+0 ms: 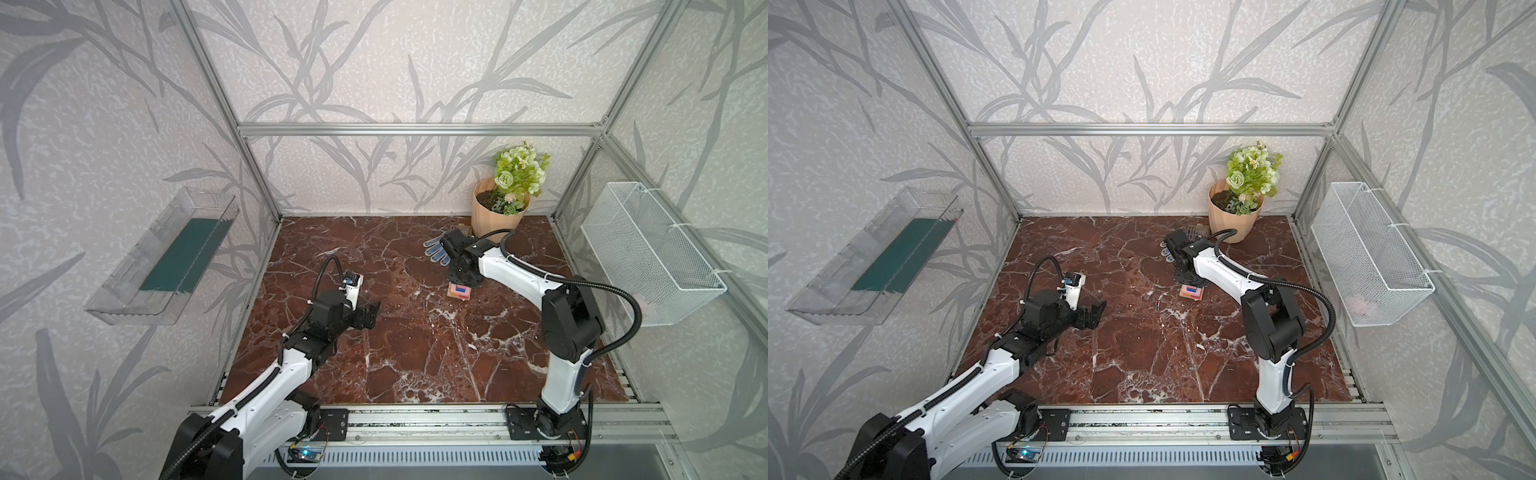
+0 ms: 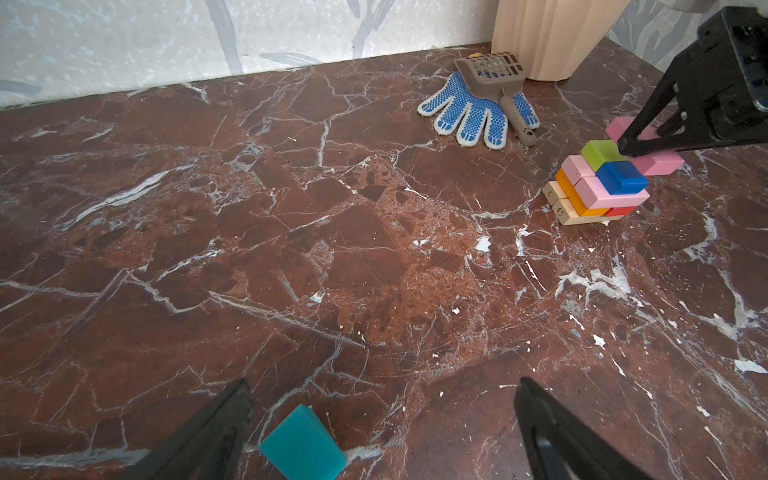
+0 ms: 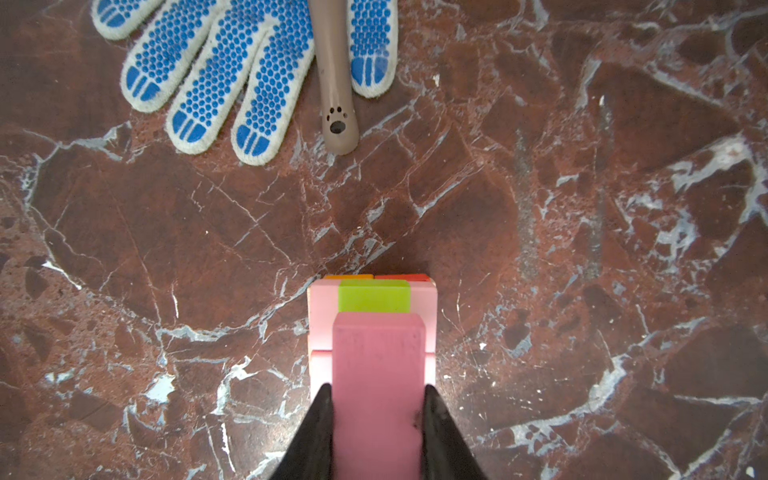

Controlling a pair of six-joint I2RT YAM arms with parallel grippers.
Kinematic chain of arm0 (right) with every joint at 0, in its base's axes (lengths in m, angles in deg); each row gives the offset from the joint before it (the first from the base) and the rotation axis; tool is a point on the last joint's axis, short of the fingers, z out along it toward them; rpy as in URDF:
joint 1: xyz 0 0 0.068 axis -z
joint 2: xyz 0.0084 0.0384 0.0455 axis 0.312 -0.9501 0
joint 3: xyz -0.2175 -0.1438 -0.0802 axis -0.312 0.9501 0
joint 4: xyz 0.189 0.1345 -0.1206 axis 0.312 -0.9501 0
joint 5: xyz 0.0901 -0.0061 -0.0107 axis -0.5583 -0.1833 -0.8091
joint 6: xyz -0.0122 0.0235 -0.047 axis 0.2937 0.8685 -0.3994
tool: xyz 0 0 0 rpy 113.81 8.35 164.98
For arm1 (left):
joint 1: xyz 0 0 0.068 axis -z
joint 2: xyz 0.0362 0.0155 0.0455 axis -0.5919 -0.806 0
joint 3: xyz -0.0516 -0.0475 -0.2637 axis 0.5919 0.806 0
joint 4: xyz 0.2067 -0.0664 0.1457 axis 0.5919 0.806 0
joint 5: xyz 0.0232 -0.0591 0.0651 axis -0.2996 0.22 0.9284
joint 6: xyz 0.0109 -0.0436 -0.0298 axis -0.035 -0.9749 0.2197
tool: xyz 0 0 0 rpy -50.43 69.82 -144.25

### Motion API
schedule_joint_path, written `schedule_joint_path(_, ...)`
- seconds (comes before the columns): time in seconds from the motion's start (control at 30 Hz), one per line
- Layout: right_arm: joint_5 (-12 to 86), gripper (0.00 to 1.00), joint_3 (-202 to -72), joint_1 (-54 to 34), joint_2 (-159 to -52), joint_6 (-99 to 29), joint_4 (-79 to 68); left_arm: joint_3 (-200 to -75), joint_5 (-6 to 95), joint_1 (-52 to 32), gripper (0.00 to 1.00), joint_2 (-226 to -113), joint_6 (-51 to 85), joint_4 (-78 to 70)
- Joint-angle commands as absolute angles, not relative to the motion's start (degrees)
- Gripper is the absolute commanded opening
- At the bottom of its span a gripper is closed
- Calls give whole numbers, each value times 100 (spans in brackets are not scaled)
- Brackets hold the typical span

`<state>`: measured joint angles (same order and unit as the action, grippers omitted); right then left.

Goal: Build the wood block tower
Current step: 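Lower the pink block onto the top of the stack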

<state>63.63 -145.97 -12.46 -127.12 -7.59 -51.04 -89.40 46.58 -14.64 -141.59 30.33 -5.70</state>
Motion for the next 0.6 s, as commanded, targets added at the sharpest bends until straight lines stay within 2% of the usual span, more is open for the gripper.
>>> schedule_joint_path(0.0, 6450, 6, -14572, -1215, -12853, -691, -5098, -9062, 4629, -1449, 99, -14147, 3161, -578)
schedule_joint_path(0.57, 6503, 7, -14525, -1208, -12909, -664, -5059, -9072, 4624, -1449, 99, -14145, 3160, -577)
